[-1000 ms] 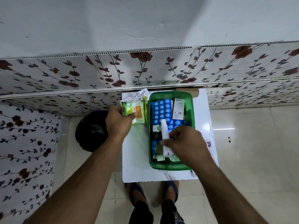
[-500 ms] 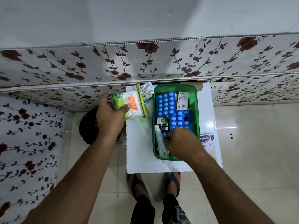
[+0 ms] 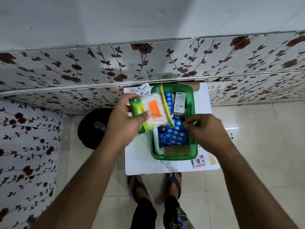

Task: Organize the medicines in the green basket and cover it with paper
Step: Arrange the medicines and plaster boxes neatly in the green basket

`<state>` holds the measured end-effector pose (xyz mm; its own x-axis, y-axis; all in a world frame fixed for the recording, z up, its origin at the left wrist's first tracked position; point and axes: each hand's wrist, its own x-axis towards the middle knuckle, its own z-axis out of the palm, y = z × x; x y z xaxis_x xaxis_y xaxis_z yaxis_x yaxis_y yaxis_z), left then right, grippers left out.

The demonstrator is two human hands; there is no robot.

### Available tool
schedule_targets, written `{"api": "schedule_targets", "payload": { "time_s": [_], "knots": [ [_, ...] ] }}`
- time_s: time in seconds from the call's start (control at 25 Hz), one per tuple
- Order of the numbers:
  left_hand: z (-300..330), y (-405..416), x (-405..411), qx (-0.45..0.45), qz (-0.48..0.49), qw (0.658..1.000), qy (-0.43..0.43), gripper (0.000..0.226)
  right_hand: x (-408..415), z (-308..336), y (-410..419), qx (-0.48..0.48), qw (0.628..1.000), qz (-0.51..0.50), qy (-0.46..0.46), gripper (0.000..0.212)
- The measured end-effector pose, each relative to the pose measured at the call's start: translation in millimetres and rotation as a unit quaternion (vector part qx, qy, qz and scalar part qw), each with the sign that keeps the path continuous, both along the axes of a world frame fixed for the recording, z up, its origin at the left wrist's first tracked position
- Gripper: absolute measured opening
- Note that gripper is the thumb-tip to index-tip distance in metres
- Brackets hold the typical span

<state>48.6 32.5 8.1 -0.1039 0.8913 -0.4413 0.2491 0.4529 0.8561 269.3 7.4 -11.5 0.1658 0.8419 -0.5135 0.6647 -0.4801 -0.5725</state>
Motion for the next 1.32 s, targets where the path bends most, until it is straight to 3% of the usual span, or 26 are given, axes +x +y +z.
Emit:
{"api": "schedule_targets", "payload": {
  "time_s": [0.08,0.2,0.32,0.44,0.68,0.76,0.84,0.96,1.0,1.08,1.16,1.32],
  "knots": [
    [-3.6,-17.7,29.0,-0.029,-0.094,0.995,0.034,0.040,22.4,2.0,-1.5,0.041,0.994,-0.102,0.020,0.012],
    [-26.1,-29.5,61.9,-0.039,-0.141,0.985,0.087,0.039,45.7,-6.2,-8.6,0.047,0.983,-0.175,0.040,0.010],
    [-44.4,-29.4,76.3,0.008,-0.192,0.958,0.212,0.041,58.1,-17.4,-18.4,0.023,0.981,-0.189,0.044,0.010],
    [-52.7,-31.0,82.3,0.094,-0.254,0.893,0.359,0.046,62.7,-28.5,-27.2,0.004,0.980,-0.193,0.040,0.011],
    [-55.0,-21.4,89.2,0.060,-0.332,0.828,0.448,0.047,65.4,-47.4,-39.1,-0.052,0.989,-0.137,-0.016,0.006],
    [-41.0,-17.7,87.2,0.084,-0.331,0.837,0.428,0.048,66.1,-50.6,-42.8,-0.063,0.990,-0.123,-0.036,0.007],
    [-22.4,-13.3,72.8,0.123,-0.289,0.867,0.386,0.042,68.0,-49.7,-45.0,-0.055,0.989,-0.132,-0.038,0.006],
    [-11.8,9.3,28.5,0.096,-0.116,0.947,0.282,0.023,66.4,-42.3,-38.6,-0.026,0.990,-0.137,-0.020,0.002],
    [-21.0,22.1,11.5,0.081,-0.075,0.957,0.267,0.021,64.0,-40.3,-32.9,-0.016,0.990,-0.138,-0.012,0.002],
    [-52.7,49.7,-17.2,0.068,-0.086,0.945,0.309,0.028,57.8,-41.4,-17.7,0.010,0.990,-0.139,-0.004,0.003],
    [-82.3,72.2,-28.5,0.058,-0.170,0.908,0.378,0.045,51.1,-49.0,4.0,0.043,0.990,-0.132,-0.008,0.006],
    [-110.9,88.9,-23.7,0.061,-0.237,0.867,0.434,0.070,38.6,-69.6,53.5,0.146,0.985,-0.055,-0.071,0.028]
  ]
}}
